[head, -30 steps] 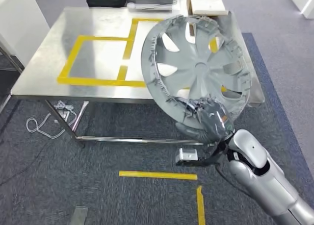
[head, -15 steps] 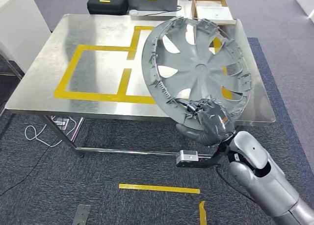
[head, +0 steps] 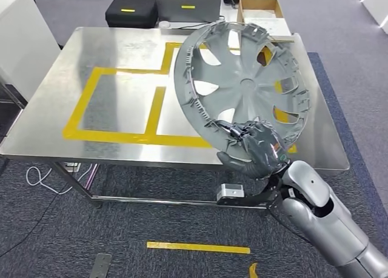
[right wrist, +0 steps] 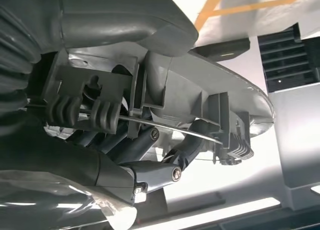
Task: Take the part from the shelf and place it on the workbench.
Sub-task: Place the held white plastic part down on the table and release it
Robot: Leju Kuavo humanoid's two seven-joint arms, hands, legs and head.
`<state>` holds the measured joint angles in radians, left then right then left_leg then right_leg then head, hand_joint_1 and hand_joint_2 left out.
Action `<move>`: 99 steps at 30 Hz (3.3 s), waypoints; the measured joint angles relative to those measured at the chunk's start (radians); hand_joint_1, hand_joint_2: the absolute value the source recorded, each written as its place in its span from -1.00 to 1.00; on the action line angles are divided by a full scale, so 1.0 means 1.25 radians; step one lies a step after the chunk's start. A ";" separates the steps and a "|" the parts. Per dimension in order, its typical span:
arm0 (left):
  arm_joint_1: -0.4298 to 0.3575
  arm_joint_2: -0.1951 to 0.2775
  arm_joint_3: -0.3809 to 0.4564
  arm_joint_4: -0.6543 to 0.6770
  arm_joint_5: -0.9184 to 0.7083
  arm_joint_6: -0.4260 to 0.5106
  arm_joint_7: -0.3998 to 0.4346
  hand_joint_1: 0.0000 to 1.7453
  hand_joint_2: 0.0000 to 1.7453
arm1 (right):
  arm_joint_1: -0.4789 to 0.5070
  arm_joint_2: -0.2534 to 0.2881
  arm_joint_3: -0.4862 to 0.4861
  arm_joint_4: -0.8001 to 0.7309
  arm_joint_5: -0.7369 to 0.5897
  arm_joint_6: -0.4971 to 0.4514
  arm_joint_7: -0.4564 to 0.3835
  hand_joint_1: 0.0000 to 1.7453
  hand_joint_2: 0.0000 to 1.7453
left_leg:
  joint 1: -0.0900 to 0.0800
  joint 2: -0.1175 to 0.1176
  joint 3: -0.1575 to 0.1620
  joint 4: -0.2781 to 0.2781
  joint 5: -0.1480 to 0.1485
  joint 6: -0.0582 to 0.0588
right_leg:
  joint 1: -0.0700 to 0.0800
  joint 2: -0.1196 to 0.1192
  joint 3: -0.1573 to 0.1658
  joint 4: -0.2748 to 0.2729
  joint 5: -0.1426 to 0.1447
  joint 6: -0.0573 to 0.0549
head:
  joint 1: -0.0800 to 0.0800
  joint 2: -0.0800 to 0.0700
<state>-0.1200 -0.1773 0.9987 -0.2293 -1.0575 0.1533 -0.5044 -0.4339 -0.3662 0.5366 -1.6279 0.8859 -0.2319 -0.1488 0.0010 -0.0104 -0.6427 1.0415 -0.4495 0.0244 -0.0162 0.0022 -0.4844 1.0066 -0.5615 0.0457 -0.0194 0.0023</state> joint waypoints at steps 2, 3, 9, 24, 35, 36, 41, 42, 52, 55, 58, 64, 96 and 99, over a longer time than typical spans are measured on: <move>-0.001 0.000 0.000 0.000 0.000 0.000 0.000 -1.00 1.00 | -0.002 0.000 -0.001 0.000 -0.001 0.000 0.000 1.00 1.00 | 0.002 -0.001 0.017 -0.009 0.000 0.011 | -0.001 -0.001 -0.015 0.033 0.000 0.006 | 0.003 0.000; -0.002 0.000 0.000 0.000 0.000 0.001 0.000 -1.00 1.00 | -0.002 0.000 -0.001 0.000 -0.001 0.001 0.000 1.00 1.00 | 0.003 -0.001 0.024 -0.011 -0.002 0.015 | -0.002 -0.001 -0.041 0.074 -0.006 0.007 | 0.005 0.000; -0.001 -0.002 0.000 0.000 -0.001 0.032 0.011 -1.00 1.00 | 0.000 0.000 0.004 0.004 0.001 0.011 0.000 1.00 1.00 | -0.002 -0.006 0.059 -0.011 -0.036 0.021 | 0.000 -0.001 -0.184 0.166 -0.037 0.006 | 0.007 0.000; -0.007 -0.006 -0.002 0.002 0.005 -0.049 0.013 -1.00 1.00 | -0.003 0.041 0.045 0.100 0.024 0.055 0.009 1.00 1.00 | 0.007 -0.003 -0.033 0.151 -0.093 -0.031 | 0.004 -0.003 -0.108 0.002 0.088 -0.034 | 0.005 0.000; -0.008 -0.005 -0.005 0.002 0.007 -0.076 0.010 -1.00 1.00 | -0.014 0.085 0.082 0.252 0.039 0.077 0.018 1.00 1.00 | 0.004 -0.002 0.025 -0.023 0.000 0.009 | 0.003 -0.003 -0.165 0.131 0.004 0.001 | 0.011 0.000; -0.008 -0.005 -0.005 0.002 0.007 -0.075 0.010 -1.00 1.00 | -0.011 0.085 0.085 0.264 0.039 0.082 0.018 1.00 1.00 | 0.004 -0.002 0.025 -0.023 -0.001 0.010 | 0.003 -0.003 -0.191 0.184 -0.015 0.002 | 0.011 0.000; -0.006 -0.006 -0.005 0.002 0.008 -0.075 0.010 -1.00 1.00 | -0.010 0.085 0.096 0.316 0.024 0.143 0.017 -0.50 -0.50 | 0.002 -0.003 0.027 -0.018 -0.010 0.006 | 0.004 -0.003 -0.154 0.089 0.062 -0.001 | 0.011 0.000; -0.006 -0.006 -0.006 0.002 0.008 -0.074 0.010 -1.00 1.00 | -0.013 0.085 0.097 0.323 0.019 0.153 0.016 -1.00 -1.00 | 0.001 -0.003 0.027 -0.015 -0.012 0.003 | 0.005 -0.003 -0.130 0.044 0.076 -0.003 | 0.011 0.000; -0.005 -0.006 -0.011 0.002 0.016 -0.024 0.020 -1.00 -1.00 | -0.002 0.084 0.085 0.324 -0.028 0.112 0.007 -1.00 -1.00 | 0.004 -0.001 -0.061 0.197 -0.118 -0.031 | 0.001 -0.003 -0.094 0.002 0.074 -0.033 | 0.003 0.000; -0.001 -0.005 -0.009 0.002 0.022 0.000 0.036 -1.00 -1.00 | 0.033 0.083 0.058 0.270 -0.043 0.070 0.004 -1.00 -1.00 | 0.004 -0.001 -0.039 0.149 -0.071 -0.028 | 0.001 -0.001 -0.091 0.002 0.072 -0.032 | 0.003 0.000; -0.001 -0.005 -0.006 0.002 0.027 0.014 0.045 -1.00 -1.00 | 0.064 0.082 0.024 0.193 -0.054 0.037 -0.001 -1.00 -1.00 | 0.003 -0.001 0.029 0.006 -0.018 -0.019 | 0.004 0.001 -0.090 0.004 0.070 -0.025 | 0.004 0.000; 0.005 -0.005 0.001 0.002 0.035 0.023 0.054 -1.00 0.00 | 0.115 0.076 -0.030 0.077 -0.063 0.005 -0.008 -1.00 -1.00 | 0.005 0.001 0.040 -0.023 -0.008 0.006 | 0.003 0.001 -0.115 0.054 0.029 -0.001 | 0.007 0.000; 0.010 -0.006 0.010 0.002 0.043 0.034 0.054 -1.00 1.00 | 0.252 0.063 -0.118 -0.073 -0.074 -0.054 -0.030 -1.00 -1.00 | -0.002 0.007 0.089 -0.047 -0.026 0.018 | 0.004 -0.003 -0.168 0.110 0.008 0.008 | 0.010 0.000; 0.011 -0.007 0.010 0.002 0.042 0.034 0.054 -1.00 1.00 | 0.254 0.061 -0.120 -0.073 -0.074 -0.054 -0.030 -1.00 -1.00 | -0.003 0.007 0.059 -0.044 -0.005 0.018 | 0.003 -0.003 -0.182 0.224 -0.036 0.013 | 0.010 0.000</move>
<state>-0.1063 -0.1859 1.0116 -0.2270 -1.0044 0.1962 -0.4364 -0.1164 -0.2896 0.3867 -1.7197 0.7931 -0.2990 -0.1858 -0.0033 -0.0012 -0.5694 0.9859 -0.4559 0.0468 -0.0119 -0.0018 -0.7122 1.2861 -0.6063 0.0621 -0.0069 0.0023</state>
